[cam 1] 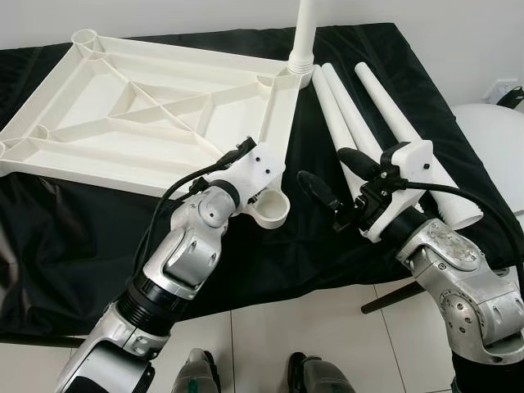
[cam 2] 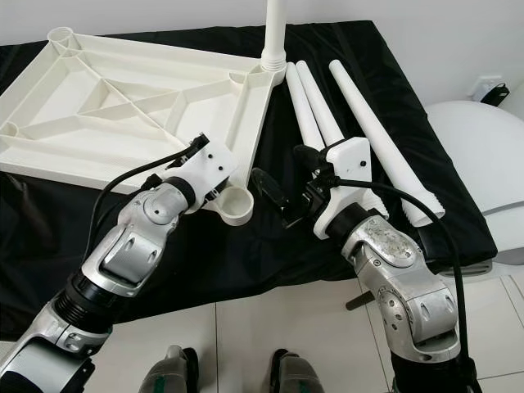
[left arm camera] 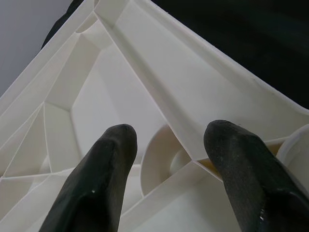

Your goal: Building children table

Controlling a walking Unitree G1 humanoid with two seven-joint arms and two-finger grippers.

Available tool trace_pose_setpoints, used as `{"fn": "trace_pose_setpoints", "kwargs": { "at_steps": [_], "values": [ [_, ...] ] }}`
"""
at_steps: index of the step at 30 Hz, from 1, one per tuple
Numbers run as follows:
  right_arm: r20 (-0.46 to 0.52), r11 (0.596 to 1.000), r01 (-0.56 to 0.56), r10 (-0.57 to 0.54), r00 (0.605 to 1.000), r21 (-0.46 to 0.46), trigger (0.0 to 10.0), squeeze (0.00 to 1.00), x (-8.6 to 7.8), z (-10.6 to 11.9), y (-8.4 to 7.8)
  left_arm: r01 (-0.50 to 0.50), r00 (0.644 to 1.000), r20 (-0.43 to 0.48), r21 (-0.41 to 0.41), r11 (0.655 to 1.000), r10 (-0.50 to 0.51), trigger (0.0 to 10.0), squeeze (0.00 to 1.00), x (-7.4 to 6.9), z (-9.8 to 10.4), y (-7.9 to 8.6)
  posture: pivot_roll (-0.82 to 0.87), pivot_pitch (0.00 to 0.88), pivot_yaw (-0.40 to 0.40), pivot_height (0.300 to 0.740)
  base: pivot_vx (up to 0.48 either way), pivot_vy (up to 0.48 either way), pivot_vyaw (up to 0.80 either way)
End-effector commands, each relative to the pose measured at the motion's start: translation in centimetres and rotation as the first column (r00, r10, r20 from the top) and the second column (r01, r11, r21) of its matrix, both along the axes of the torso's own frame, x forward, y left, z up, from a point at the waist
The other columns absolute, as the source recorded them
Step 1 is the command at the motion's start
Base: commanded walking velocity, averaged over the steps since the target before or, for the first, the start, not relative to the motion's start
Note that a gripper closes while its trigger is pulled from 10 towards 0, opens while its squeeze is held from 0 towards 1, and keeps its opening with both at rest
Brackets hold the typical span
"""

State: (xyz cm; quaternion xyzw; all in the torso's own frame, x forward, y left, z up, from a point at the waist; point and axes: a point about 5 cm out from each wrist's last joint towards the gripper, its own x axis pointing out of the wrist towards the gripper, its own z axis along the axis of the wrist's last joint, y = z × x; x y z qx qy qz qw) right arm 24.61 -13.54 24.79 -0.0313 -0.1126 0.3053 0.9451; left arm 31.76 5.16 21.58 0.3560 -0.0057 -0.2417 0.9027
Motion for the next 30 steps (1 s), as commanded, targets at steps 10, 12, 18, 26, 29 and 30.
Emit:
{"fn": "trace_pose_setpoints", "kwargs": {
  "at_steps": [10,12,18,26,29,30],
  "values": [
    [0.022,1.000,0.009,-0.009,1.000,0.014,10.0,0.00,-0.2,0.1,0.0,0.028,0.996,-0.090,0.048,0.998,-0.024,10.0,0.00,0.1,-1.7,0.2,-0.03,0.238,0.025,0.740,0.000,0.000,0.00],
    [0.028,1.000,0.023,-0.024,0.999,0.017,10.0,0.00,0.0,0.1,-0.1,0.019,0.996,-0.092,0.025,0.999,-0.017,10.0,0.00,0.2,-1.3,1.1,-0.02,0.237,0.021,0.740,0.000,0.000,0.00],
    [0.049,0.998,0.062,-0.064,0.997,0.033,10.0,0.00,0.8,0.3,-0.3,-0.015,0.999,-0.043,-0.035,0.999,0.013,10.0,0.00,0.7,0.2,2.4,-0.01,0.230,0.006,0.740,0.000,0.000,0.00],
    [0.052,0.991,0.113,-0.117,0.992,0.072,10.0,0.00,2.0,0.6,-0.5,-0.049,0.997,0.046,-0.135,0.990,0.055,10.0,0.00,1.0,2.3,3.7,0.00,0.220,-0.007,0.740,0.000,0.000,0.00],
    [0.061,0.972,0.200,-0.209,0.976,0.120,10.0,0.00,3.6,1.2,-0.9,-0.104,0.984,0.111,-0.291,0.951,0.142,10.0,0.00,1.2,4.5,5.6,0.01,0.206,-0.021,0.740,0.000,0.000,0.00],
    [0.065,0.961,0.240,-0.250,0.966,0.138,10.0,0.00,4.3,1.5,-1.2,-0.112,0.977,0.130,-0.349,0.930,0.167,10.0,0.00,1.1,5.2,6.2,0.02,0.201,-0.025,0.740,0.000,0.000,0.00]
  ]
}}
